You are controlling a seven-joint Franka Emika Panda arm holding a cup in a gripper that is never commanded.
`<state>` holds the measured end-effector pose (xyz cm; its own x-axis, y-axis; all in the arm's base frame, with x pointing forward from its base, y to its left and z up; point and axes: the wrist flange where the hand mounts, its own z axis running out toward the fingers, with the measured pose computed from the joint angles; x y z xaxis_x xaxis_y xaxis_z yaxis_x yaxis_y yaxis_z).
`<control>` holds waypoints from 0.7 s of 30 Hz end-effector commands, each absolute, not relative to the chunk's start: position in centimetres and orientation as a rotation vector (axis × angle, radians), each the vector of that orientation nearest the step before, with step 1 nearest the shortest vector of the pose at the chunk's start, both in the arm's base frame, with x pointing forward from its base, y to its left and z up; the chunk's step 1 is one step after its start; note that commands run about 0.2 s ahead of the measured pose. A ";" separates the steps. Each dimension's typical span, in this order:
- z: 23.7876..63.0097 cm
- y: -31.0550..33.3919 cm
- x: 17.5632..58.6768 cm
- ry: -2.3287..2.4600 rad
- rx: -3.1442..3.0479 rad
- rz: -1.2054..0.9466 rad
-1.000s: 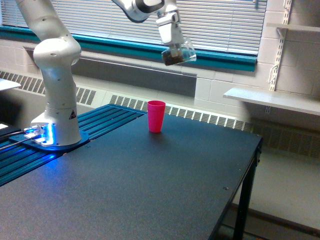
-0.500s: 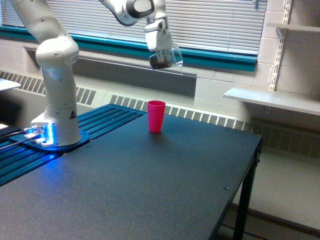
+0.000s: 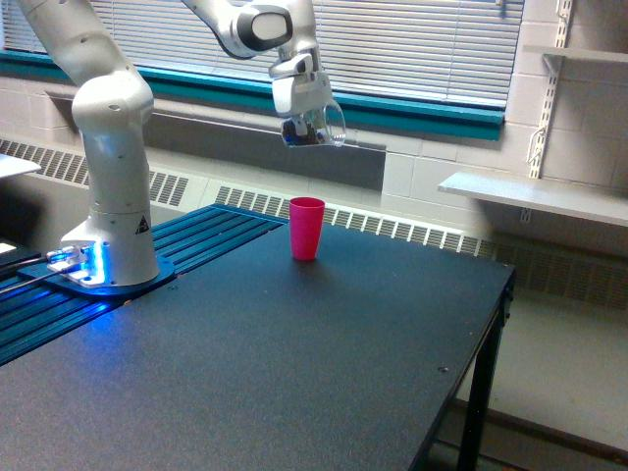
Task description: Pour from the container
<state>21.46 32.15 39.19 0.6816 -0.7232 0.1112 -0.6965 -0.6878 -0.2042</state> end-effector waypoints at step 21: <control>36.8 33.0 18.8 1.277 -2.731 -0.125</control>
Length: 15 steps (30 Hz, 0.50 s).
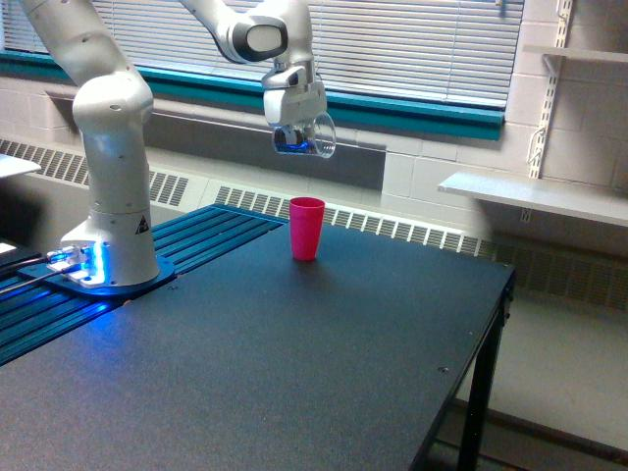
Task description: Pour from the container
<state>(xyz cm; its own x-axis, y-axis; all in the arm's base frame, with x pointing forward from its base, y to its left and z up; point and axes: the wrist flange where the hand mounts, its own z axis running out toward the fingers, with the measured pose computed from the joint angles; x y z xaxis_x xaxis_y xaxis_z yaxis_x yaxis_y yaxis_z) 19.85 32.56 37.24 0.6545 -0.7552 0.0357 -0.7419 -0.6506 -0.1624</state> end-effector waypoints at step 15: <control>35.6 32.7 17.5 1.361 -2.694 -0.059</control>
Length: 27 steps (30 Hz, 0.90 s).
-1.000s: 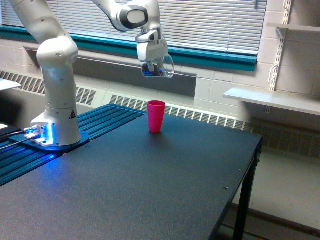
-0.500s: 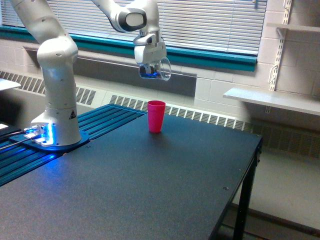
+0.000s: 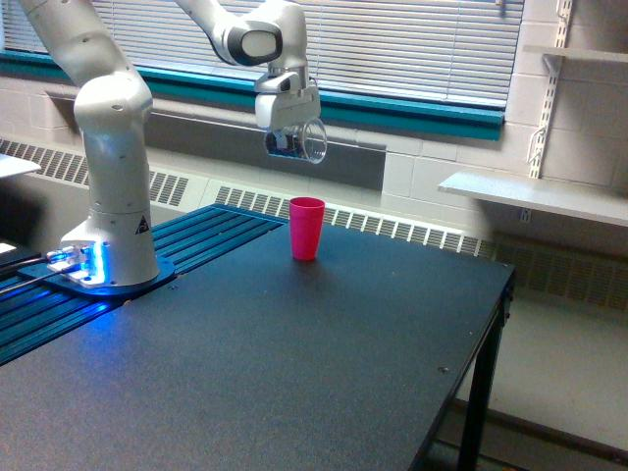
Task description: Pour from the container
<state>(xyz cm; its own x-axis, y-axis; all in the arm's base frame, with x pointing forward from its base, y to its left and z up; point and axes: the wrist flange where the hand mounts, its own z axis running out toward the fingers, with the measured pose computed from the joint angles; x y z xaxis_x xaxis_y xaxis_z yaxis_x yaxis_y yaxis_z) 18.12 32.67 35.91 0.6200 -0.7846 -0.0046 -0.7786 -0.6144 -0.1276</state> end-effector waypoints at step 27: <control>33.1 32.2 16.9 1.429 -2.667 0.065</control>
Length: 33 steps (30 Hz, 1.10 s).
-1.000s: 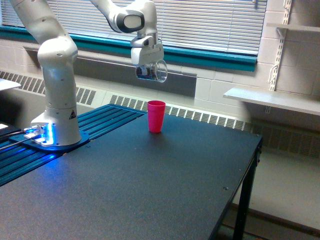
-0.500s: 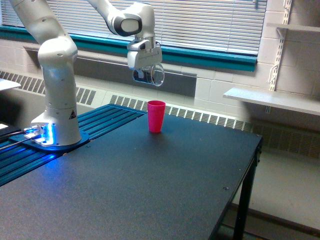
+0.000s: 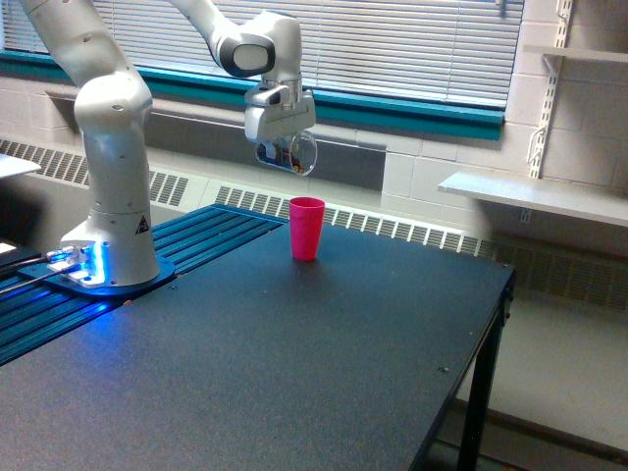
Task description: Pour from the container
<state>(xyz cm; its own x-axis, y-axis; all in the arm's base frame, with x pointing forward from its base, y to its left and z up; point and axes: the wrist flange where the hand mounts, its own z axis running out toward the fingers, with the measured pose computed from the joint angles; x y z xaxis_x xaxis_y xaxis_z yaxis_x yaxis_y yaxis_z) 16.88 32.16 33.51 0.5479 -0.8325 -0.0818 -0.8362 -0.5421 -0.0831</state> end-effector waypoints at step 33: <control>31.9 32.0 17.5 1.442 -2.683 0.163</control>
